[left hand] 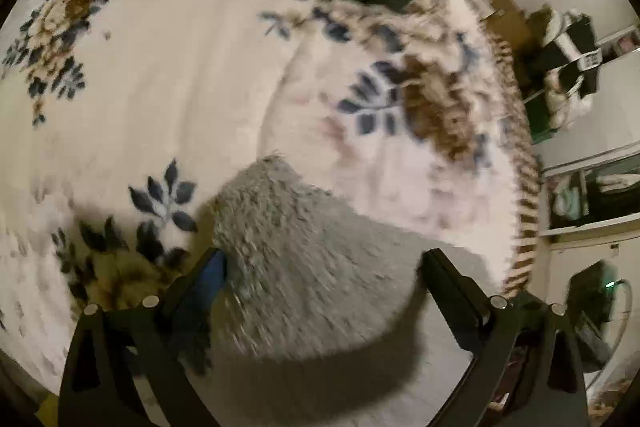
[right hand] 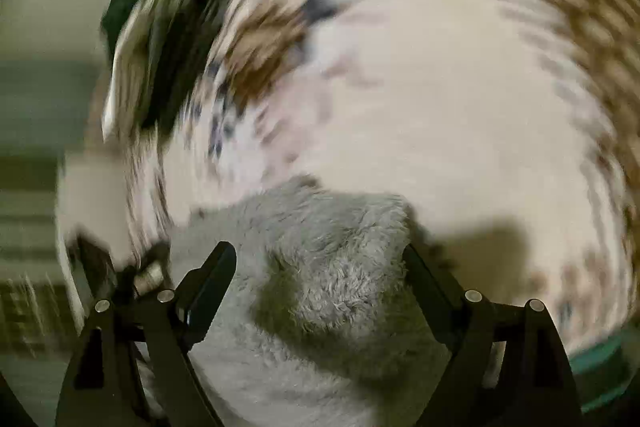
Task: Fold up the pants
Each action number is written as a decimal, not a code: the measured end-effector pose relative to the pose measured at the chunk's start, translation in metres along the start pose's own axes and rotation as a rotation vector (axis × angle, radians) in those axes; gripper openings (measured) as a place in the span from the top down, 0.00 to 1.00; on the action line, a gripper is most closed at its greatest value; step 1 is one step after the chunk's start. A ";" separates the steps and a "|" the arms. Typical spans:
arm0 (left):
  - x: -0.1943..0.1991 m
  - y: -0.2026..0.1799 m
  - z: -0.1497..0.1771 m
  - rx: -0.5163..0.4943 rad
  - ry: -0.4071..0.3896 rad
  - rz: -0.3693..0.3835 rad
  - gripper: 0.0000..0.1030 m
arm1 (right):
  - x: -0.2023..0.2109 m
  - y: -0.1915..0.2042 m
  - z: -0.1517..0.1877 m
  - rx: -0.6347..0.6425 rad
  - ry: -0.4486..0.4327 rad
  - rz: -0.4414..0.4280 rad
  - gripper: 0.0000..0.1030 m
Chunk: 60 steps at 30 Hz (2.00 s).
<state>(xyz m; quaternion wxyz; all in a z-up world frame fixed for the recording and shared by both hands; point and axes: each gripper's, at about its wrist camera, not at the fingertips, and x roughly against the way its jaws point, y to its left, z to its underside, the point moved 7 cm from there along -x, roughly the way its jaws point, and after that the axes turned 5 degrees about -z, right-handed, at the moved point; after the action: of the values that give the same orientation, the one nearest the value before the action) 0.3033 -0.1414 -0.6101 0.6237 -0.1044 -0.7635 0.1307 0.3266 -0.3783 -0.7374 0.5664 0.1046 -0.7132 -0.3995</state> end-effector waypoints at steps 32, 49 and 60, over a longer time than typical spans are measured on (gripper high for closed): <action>0.032 0.013 0.078 0.001 0.047 0.015 0.00 | 0.034 -0.077 0.154 -0.384 0.033 -0.002 0.86; 0.003 0.036 0.088 0.102 0.068 0.337 0.00 | -0.073 -0.031 0.095 -0.149 0.040 -0.234 0.00; 0.021 0.026 0.089 0.063 0.046 0.458 0.25 | -0.083 -0.004 0.093 -0.074 0.013 -0.208 0.55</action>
<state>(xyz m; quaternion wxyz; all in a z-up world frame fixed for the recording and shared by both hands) 0.2116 -0.1160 -0.6159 0.5979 -0.2585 -0.7009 0.2904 0.2702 -0.2889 -0.8045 0.5302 0.1597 -0.6795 -0.4814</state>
